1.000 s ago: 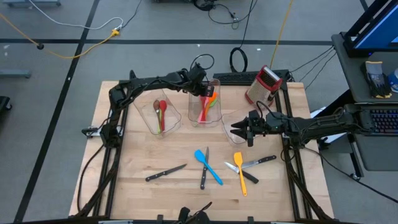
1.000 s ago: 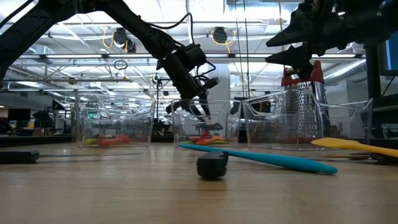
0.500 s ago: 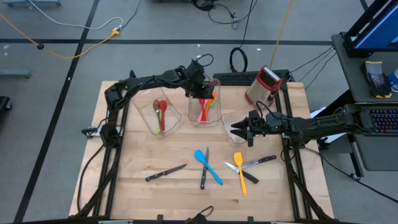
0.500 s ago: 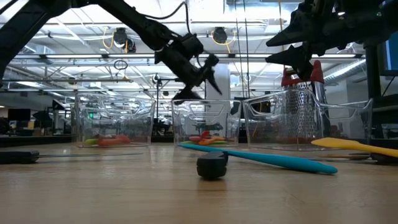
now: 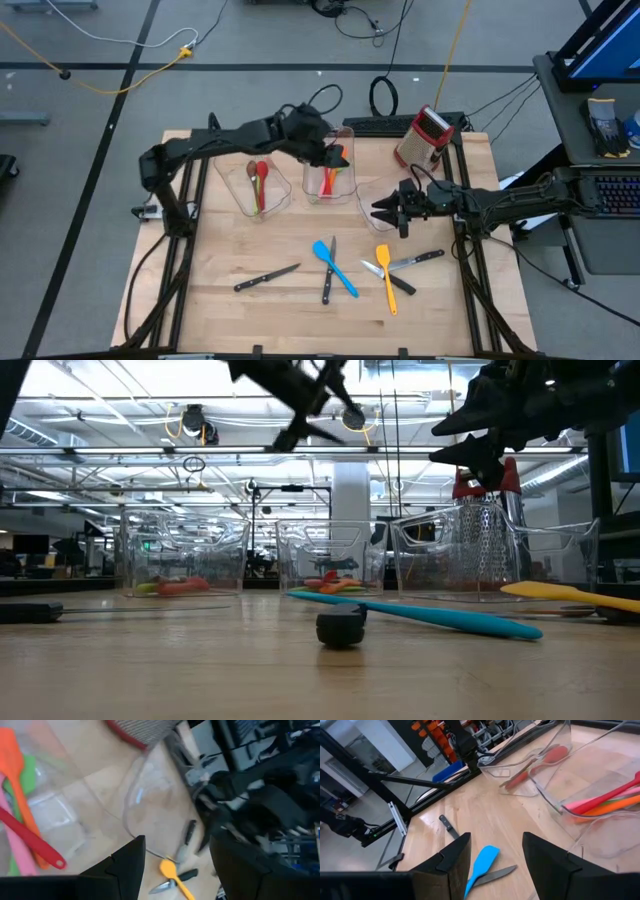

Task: Pick & Place Kitchen Items
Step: Put the black kitchen knife into the right bin

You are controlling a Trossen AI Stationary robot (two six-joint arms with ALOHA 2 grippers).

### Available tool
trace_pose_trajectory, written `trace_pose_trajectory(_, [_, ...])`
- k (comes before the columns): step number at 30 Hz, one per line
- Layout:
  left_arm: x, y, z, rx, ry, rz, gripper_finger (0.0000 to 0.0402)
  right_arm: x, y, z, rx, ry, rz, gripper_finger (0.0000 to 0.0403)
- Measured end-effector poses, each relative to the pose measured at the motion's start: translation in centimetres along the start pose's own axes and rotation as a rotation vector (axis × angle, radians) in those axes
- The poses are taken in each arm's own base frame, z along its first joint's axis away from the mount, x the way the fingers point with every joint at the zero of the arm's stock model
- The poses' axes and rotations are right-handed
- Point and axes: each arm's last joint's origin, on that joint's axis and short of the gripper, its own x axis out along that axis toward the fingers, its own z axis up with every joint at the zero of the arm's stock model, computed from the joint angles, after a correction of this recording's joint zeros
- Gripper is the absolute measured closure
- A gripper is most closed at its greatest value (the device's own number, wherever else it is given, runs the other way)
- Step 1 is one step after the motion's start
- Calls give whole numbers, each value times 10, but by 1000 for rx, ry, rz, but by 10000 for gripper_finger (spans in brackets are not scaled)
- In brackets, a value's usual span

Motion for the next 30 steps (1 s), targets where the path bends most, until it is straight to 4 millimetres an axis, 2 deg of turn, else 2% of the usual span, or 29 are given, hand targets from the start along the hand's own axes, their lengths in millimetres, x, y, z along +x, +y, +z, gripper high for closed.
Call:
trace_pose_trajectory(6, [-27,-41,-41,24,-21,9,176,0,0,-1,4,16,20,232])
trace_pose_trajectory(9, [-33,-56,-66,24,14,29,176,0,1,-1,32,23,37,232])
trace_pose_trajectory(16, [-36,-70,-133,-74,166,194,176,0,1,0,26,17,40,232])
trace_pose_trajectory(21, [-40,-75,-173,-118,200,315,176,0,1,0,27,17,39,232])
trace_pose_trajectory(30, [-55,-77,-215,-74,219,451,176,0,1,0,27,17,38,232])
